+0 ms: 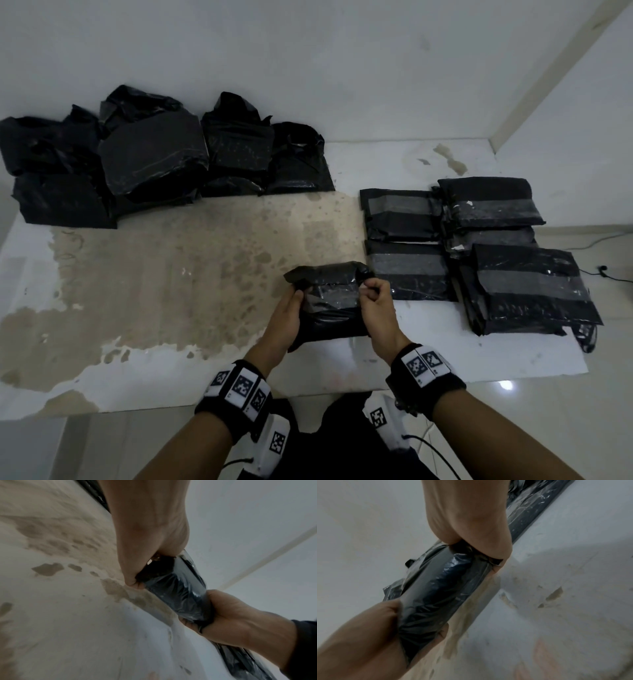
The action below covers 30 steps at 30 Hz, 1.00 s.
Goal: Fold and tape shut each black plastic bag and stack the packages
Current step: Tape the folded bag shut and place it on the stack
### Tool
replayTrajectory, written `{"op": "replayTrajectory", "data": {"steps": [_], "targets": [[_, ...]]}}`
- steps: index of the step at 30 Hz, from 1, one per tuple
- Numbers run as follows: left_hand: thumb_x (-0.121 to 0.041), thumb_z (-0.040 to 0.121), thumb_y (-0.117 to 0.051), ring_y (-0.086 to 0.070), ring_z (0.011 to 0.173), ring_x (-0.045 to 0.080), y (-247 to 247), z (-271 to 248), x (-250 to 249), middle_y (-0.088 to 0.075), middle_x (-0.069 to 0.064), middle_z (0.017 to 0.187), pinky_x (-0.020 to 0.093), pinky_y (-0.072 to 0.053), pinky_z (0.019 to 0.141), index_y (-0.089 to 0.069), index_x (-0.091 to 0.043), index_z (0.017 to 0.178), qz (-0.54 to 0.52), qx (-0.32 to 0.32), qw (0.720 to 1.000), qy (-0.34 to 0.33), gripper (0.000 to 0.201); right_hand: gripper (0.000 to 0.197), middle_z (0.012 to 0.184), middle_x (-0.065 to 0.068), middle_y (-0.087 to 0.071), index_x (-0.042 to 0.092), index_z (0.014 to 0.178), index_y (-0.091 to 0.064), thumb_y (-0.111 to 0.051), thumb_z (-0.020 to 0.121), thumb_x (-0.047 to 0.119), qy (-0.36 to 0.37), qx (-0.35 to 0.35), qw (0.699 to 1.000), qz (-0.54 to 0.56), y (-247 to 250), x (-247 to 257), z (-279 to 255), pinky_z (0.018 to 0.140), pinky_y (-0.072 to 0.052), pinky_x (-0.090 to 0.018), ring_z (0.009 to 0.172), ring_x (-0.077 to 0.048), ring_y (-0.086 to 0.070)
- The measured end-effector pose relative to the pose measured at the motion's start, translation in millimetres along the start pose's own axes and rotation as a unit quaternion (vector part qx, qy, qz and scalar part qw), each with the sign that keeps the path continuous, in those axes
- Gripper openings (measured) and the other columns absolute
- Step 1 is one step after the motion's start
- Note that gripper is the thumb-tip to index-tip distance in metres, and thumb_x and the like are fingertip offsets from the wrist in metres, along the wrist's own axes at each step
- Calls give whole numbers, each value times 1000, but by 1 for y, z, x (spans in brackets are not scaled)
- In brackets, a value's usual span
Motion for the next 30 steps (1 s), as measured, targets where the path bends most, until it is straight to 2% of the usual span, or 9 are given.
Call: {"op": "replayTrajectory", "data": {"steps": [5,9,13,15,17,20,23,27,30], "targets": [[-29,109,-37,-68,108,21,-12,4,-5,-71,5,119,42,-51,102,-66,-23,120,-32,0,998,46,31,6,105,-5,-62,19,104,-56,-49,103,18,-46,-44,997,52,17,2,5,88,-50,-37,95,-20,-59],[-30,109,-39,-70,104,27,-29,4,-11,-75,8,110,43,-55,96,-69,-18,116,-79,0,994,79,33,60,121,5,-67,27,123,-59,-47,90,77,-11,43,999,8,35,11,0,102,-50,-39,113,-13,-64],[-29,106,-42,-69,75,18,-44,6,-15,-74,1,85,30,-55,67,-70,-18,98,-7,84,992,98,30,62,118,4,-68,28,130,-52,-64,85,70,-3,40,998,-54,69,11,-16,89,-59,-37,104,-14,-69],[-25,107,-41,-69,83,18,-43,9,-11,-72,2,99,28,-53,72,-68,-20,113,91,107,988,63,28,59,114,2,-70,27,126,-54,-66,85,67,-2,-6,999,-51,92,2,-19,81,-60,-37,98,-16,-71],[-24,108,-40,-67,95,14,-40,16,-4,-69,-2,112,25,-51,83,-60,-19,132,187,117,975,0,32,56,115,1,-69,28,122,-54,-66,84,67,5,-62,996,-66,116,-8,-22,88,-58,-42,100,-18,-69],[-29,105,-43,-59,115,19,-31,24,10,-63,-4,121,33,-46,101,-63,-18,131,336,88,932,-107,35,67,119,-3,-66,25,126,-55,-65,81,74,13,-122,985,-118,150,-28,-27,98,-53,-45,107,-22,-65],[-45,95,-32,-46,132,31,-22,26,25,-52,4,142,48,-37,110,-58,-24,137,493,29,844,-211,54,82,118,-6,-68,19,130,-57,-58,78,82,15,-153,973,-170,163,-41,-30,94,-52,-39,108,-25,-64],[-62,92,-25,4,155,26,-15,24,48,-1,1,169,46,-4,124,-15,-30,160,611,78,764,-192,75,89,120,-9,-68,17,130,-59,-40,81,89,72,-212,937,-268,160,-43,-35,93,-53,-45,112,-30,-62],[-65,85,-10,10,155,24,-10,23,51,9,-1,168,43,1,123,-6,-29,161,637,87,737,-209,84,87,130,-15,-64,11,143,-49,-50,87,77,110,-228,908,-334,153,-40,-48,96,-51,-51,118,-37,-57]]}}
Point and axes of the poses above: each hand's wrist, its own z-axis towards the middle knuckle, its own y-axis out of the back of the hand, x = y × z, the point moved 3 cm from there along z, towards the middle knuckle
